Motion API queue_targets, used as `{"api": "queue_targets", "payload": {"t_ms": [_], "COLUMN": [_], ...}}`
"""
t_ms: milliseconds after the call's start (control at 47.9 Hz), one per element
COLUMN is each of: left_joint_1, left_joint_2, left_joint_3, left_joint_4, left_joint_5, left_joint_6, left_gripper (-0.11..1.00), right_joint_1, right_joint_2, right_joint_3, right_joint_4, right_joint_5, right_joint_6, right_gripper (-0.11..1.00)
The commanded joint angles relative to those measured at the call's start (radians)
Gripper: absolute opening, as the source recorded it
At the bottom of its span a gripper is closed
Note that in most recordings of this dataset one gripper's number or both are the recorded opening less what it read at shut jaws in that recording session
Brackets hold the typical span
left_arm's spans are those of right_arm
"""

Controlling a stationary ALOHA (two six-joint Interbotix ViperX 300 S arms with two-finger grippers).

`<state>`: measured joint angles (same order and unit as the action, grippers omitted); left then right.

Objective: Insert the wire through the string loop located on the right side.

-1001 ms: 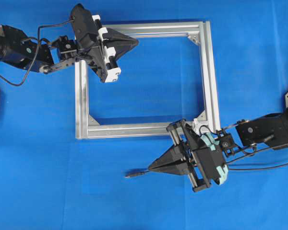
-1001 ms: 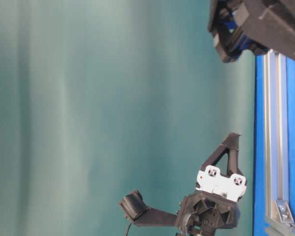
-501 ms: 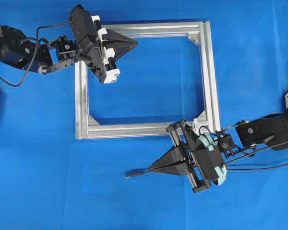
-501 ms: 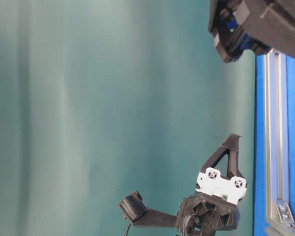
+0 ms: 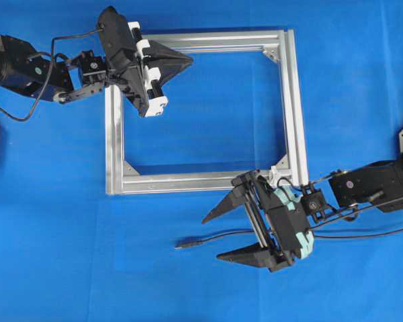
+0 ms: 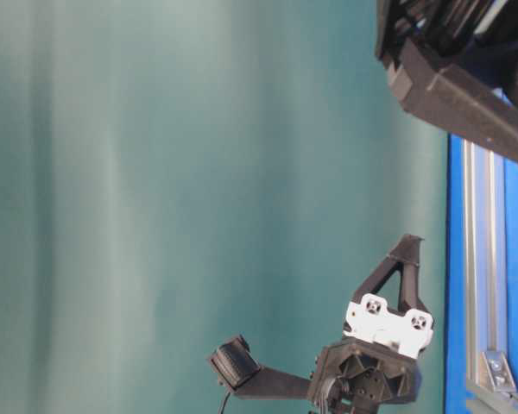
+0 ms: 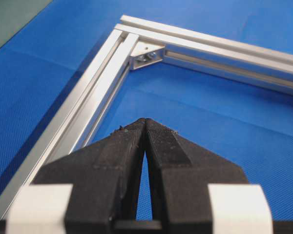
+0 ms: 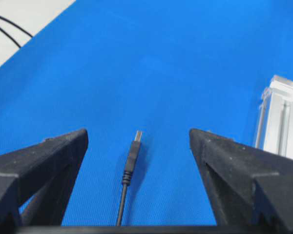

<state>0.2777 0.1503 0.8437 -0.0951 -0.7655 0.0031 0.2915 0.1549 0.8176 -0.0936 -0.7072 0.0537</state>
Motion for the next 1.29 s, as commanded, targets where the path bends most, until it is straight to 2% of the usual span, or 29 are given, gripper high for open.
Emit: {"api": "queue_targets", "payload": {"t_ms": [0, 230, 542, 668, 897, 1273], "left_joint_1": [-0.002, -0.002, -0.002, -0.002, -0.002, 0.002], "left_joint_2": [-0.032, -0.032, -0.032, -0.032, -0.034, -0.034], "left_joint_3": [-0.009, -0.011, -0.009, -0.009, -0.009, -0.009], "left_joint_4": [0.003, 0.003, 0.003, 0.002, 0.003, 0.003], "left_joint_5": [-0.005, -0.005, -0.005, -0.005, 0.0, 0.011], "left_joint_6": [0.002, 0.002, 0.002, 0.002, 0.002, 0.002], "left_gripper": [0.0, 0.0, 0.0, 0.0, 0.0, 0.0], "right_joint_1": [0.003, 0.008, 0.048, 0.055, 0.058, 0.058], "right_joint_2": [-0.032, -0.011, 0.107, 0.143, 0.175, 0.184], "right_joint_3": [-0.017, -0.017, -0.031, -0.04, -0.055, -0.063], "right_joint_4": [0.015, 0.075, 0.176, 0.202, 0.219, 0.221], "right_joint_5": [0.0, 0.028, 0.014, 0.014, 0.017, 0.02], "right_joint_6": [0.002, 0.002, 0.002, 0.002, 0.002, 0.002], "right_gripper": [0.88, 0.89, 0.89, 0.89, 0.88, 0.87]}}
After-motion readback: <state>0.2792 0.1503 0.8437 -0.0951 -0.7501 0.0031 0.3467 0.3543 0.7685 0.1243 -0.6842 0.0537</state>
